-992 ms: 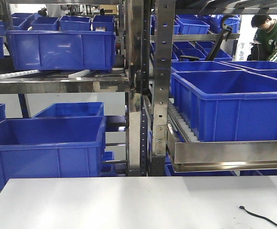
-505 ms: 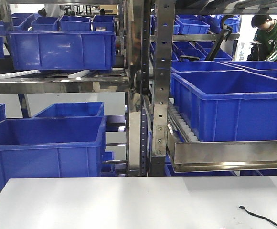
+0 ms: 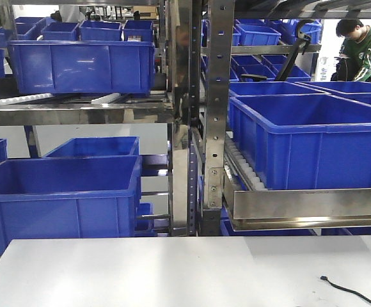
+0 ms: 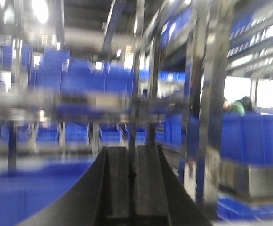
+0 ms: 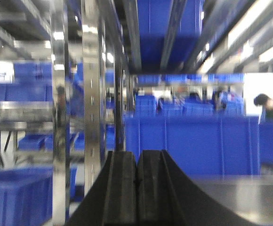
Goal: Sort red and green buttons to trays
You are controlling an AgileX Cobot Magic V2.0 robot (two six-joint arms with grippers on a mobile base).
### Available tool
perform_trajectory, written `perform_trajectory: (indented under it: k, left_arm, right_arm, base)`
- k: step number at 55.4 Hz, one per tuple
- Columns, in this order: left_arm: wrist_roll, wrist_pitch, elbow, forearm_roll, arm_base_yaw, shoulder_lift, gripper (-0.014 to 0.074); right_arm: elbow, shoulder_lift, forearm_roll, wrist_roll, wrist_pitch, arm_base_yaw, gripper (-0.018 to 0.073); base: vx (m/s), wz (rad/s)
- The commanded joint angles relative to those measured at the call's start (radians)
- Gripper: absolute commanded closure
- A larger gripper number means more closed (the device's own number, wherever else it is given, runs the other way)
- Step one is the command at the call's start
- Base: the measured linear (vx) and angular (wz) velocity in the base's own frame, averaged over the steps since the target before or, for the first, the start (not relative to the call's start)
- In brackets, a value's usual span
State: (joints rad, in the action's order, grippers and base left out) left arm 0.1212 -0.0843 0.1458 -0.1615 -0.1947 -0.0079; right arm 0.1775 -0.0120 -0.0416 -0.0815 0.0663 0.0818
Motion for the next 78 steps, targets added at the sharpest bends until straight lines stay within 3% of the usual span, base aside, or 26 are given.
perform_trajectory:
  k: [1,6,15,25,37,43,48,59,64,70,78]
  left_arm:
    - [0.068,-0.015,0.158,0.065,0.000,0.063,0.0601]
    - [0.089,0.031,0.338,0.074,0.000,0.218,0.0601]
    - [0.089,0.029,0.551,0.074,0.000,0.529,0.0601]
    - [0.078,0.016,0.624,0.062,0.000,0.723,0.0601]
    - [0.079,0.018,0.624,0.055,0.000,0.790,0.0568]
    - [0.081,0.015,0.624,0.055,0.000,0.790,0.0506]
    - [0.081,0.016,0.624,0.055,0.000,0.790,0.0412]
    - [0.081,0.020,0.624,0.055,0.000,0.790,0.0125]
    - [0.081,0.020,0.624,0.055,0.000,0.790,0.0029]
    - [0.081,0.020,0.624,0.055,0.000,0.790,-0.0013]
    - [0.081,0.018,0.618,0.055,0.000,0.790,0.0006]
  right_arm:
    - [0.187,-0.089,0.015,-0.065,0.036,-0.003,0.0568]
    - [0.377,-0.257,0.014,-0.081,0.011,-0.003,0.0568]
    - [0.565,-0.503,0.014,-0.088,0.009,-0.003,0.0568]
    - [0.619,-0.679,0.012,-0.087,0.013,-0.003,0.0568]
    - [0.619,-0.753,0.012,-0.087,-0.033,-0.003,0.0543]
    - [0.619,-0.753,-0.019,-0.083,-0.054,-0.003,0.0465]
    - [0.619,-0.753,-0.046,-0.083,-0.066,-0.003,0.0349]
    - [0.619,-0.753,-0.063,-0.083,-0.051,-0.003,-0.0045]
    - [0.619,-0.752,-0.063,-0.084,-0.040,-0.003,-0.0159]
    - [0.615,-0.750,-0.094,-0.065,0.020,-0.002,-0.0168]
    - [0.522,-0.810,-0.084,-0.106,0.165,-0.002,-0.0141]
  base:
    - [0.00,0.00]
    - [0.00,0.00]
    - [0.00,0.00]
    - [0.00,0.00]
    - [0.00,0.00]
    - [0.00,0.00]
    - [0.00,0.00]
    - [0.00,0.00]
    - [0.00,0.00]
    - [0.00,0.00]
    - [0.00,0.00]
